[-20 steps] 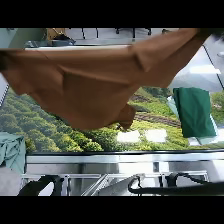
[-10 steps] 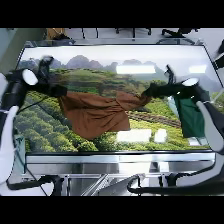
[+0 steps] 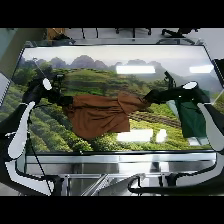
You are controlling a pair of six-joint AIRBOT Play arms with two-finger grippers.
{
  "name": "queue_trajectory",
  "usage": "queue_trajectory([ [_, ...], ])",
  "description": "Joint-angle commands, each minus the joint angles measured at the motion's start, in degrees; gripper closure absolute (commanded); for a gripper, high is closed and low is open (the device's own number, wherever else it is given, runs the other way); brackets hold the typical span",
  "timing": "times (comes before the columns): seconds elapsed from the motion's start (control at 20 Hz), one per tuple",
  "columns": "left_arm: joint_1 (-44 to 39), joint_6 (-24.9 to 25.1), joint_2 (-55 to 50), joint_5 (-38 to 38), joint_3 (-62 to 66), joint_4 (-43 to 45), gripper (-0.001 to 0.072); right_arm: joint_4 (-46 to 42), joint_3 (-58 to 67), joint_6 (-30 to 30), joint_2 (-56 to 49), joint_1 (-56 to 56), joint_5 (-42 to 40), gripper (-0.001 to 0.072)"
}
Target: Fold the shirts.
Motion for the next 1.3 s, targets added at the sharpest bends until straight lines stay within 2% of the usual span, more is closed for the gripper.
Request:
queue_trajectory([
  [0.0,0.04,0.13,-0.46,-2.16,3.89,-0.39,0.0698,-9.35,-0.52,5.49,6.49,-0.57,5.51,0.0143],
  [0.05,0.04,0.13,-0.48,-2.86,4.83,-0.46,0.0698,-10.56,-1.46,6.56,7.52,-0.31,6.84,0.0093],
  [0.2,0.04,0.11,-0.48,-3.48,6.4,-0.46,0.0697,-9.68,-7.69,6.73,8.66,2.29,7.19,0.0095],
  [0.4,0.04,0.11,-0.63,-3.32,6.38,-0.44,0.0696,-9.62,-17.29,6.49,7.96,11.47,-2.69,0.0095],
  [0.55,0.04,0.15,-0.63,-3.23,6.4,-0.39,0.0696,-7.5,-18.32,6.38,4.98,18.1,-8.13,0.0096],
  [0.7,0.04,0.15,-0.63,-3.21,6.4,-0.39,0.0696,-1.99,-18.29,3.3,1.53,21.99,-11.98,0.0098],
  [0.75,0.04,0.15,-0.63,-3.23,6.4,-0.39,0.0696,1.25,-18.25,1.22,0.55,22.69,-12.41,0.0161],
  [0.85,0.04,0.13,-0.61,-3.26,6.4,-0.44,0.0696,8.63,-18.23,-5.18,-0.37,23.19,-12.79,0.0429],
  [0.9,0.04,0.11,-0.57,-3.45,6.4,-0.5,0.0696,12.44,-18.05,-8.26,-0.37,23.15,-12.76,0.0591],
  [0.95,0.04,0.11,-0.31,-3.87,6.56,-0.52,0.0697,15.89,-17.27,-11.02,-0.02,23.1,-12.07,0.0696],
  [1.1,0.61,-1.09,2.23,-7.85,11.45,-0.98,0.0698,18.01,-9.25,-12.22,5.2,20.81,-6.95,0.0697],
  [1.15,1.51,-2.12,4.11,-8.81,14.25,-3.02,0.0698,18.01,-5.01,-12.15,8.17,18.95,-5.75,0.0698],
  [1.25,5.05,-4.92,8.48,-9.94,20.26,-12.33,0.0698,18.01,5.7,-11.93,14.38,13.88,-5.66,0.0699],
])
